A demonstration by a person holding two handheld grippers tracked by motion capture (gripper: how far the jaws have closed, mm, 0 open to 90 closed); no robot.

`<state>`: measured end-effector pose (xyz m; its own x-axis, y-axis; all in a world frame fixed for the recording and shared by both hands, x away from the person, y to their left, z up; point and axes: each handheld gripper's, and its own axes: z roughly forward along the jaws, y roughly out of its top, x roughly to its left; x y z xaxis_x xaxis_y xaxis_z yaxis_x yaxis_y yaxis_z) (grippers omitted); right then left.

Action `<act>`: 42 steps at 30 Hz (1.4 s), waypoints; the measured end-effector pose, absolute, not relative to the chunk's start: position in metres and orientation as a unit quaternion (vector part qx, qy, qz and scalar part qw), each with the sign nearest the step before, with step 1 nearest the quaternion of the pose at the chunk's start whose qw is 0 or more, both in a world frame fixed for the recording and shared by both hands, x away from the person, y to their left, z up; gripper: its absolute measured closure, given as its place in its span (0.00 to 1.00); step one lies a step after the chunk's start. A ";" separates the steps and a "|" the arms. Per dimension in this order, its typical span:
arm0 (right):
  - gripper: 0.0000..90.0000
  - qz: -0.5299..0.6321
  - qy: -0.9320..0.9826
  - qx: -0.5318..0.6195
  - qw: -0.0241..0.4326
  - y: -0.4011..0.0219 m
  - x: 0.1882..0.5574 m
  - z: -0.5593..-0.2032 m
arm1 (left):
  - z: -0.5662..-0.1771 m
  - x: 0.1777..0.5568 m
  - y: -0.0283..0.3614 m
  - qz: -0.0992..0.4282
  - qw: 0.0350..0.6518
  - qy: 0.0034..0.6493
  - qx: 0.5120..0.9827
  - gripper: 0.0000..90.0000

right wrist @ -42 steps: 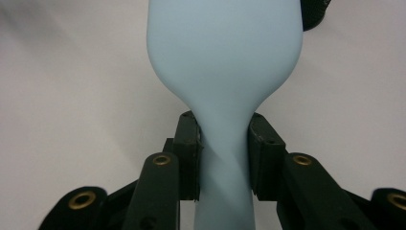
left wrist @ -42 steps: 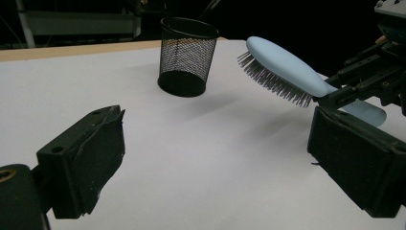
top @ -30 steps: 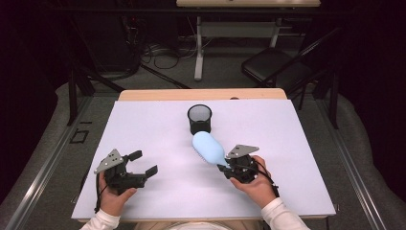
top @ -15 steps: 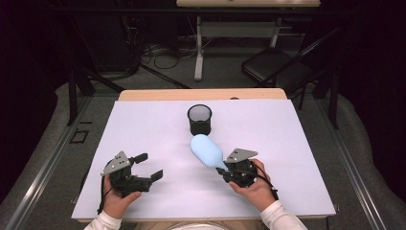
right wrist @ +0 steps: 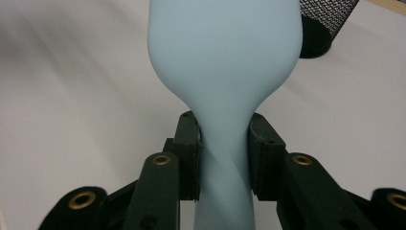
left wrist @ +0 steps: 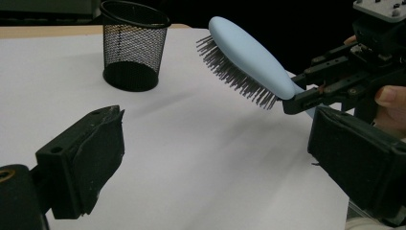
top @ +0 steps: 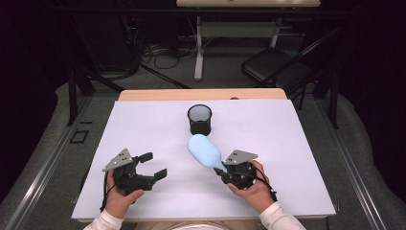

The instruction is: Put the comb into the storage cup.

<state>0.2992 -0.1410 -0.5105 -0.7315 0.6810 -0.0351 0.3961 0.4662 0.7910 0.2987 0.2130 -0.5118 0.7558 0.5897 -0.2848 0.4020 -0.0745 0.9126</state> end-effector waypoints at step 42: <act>0.77 0.449 0.813 0.316 0.195 -0.145 0.292 -0.498 | -0.472 0.336 0.153 -0.017 0.603 0.352 0.715 0.06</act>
